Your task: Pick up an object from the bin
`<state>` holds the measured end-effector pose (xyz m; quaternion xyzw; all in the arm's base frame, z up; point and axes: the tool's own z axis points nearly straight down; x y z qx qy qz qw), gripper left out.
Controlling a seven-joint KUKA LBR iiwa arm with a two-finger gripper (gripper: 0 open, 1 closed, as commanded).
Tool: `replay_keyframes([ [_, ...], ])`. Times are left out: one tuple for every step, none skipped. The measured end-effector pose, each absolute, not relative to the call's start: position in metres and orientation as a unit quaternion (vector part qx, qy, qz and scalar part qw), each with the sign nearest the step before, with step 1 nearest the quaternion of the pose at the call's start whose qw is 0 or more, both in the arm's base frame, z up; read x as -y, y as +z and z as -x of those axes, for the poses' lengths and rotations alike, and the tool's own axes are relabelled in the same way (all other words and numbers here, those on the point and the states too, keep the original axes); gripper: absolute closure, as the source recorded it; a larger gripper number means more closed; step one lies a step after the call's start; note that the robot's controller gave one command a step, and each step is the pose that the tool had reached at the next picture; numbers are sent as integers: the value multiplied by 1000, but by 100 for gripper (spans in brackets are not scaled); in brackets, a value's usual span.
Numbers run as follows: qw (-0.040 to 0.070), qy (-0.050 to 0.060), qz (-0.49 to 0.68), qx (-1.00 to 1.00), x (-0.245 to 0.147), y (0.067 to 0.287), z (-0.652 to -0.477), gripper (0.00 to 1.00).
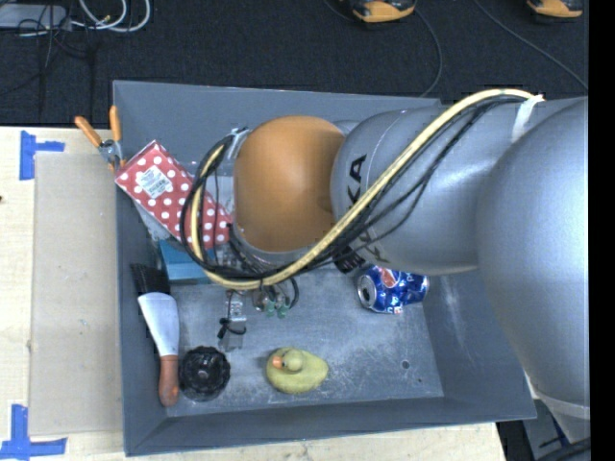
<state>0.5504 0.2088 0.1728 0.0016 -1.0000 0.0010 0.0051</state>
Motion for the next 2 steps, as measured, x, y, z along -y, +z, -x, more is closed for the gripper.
replay_keyframes([
  [1, 0, 1, 1000, -208, 178, -552, 0],
  [1, -1, -8, 1000, -170, 138, -510, 0],
])
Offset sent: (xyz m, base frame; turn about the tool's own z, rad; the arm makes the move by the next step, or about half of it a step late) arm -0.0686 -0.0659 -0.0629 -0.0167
